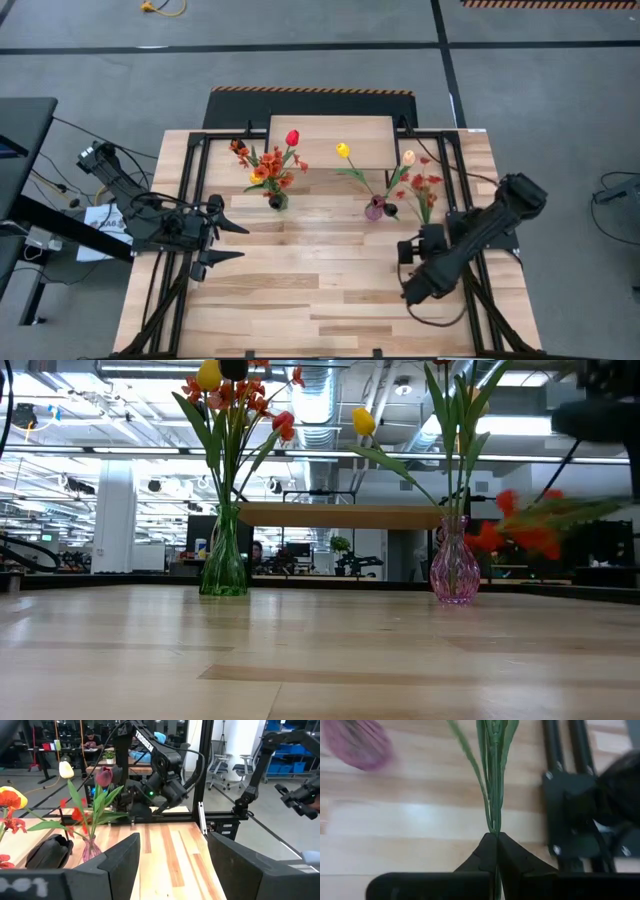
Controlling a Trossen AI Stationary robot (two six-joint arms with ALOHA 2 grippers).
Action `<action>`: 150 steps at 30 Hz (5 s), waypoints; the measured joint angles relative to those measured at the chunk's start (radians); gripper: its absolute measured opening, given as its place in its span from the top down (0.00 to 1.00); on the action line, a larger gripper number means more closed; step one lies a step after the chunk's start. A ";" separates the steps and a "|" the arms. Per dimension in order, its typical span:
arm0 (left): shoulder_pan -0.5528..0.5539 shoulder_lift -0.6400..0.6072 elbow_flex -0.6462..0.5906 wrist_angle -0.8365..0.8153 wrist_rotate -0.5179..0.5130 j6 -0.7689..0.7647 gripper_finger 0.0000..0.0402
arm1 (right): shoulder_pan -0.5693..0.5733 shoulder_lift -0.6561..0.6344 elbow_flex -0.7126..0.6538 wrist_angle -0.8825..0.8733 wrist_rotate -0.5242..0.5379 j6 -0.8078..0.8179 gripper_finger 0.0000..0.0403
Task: Pick and place flowers into a vace then onto a shelf
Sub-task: Put the orange flowers into the purple vase
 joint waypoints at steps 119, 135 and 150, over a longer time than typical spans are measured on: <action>0.089 0.526 0.000 0.966 0.195 0.222 0.44 | -0.025 0.013 0.134 2.176 0.467 -2.467 1.00; 0.089 0.689 0.068 1.012 0.178 0.229 0.44 | -0.098 0.190 0.134 2.311 0.481 -2.394 1.00; 0.089 0.692 0.072 1.003 0.094 0.253 0.44 | -0.053 0.189 0.134 2.323 0.481 -2.378 1.00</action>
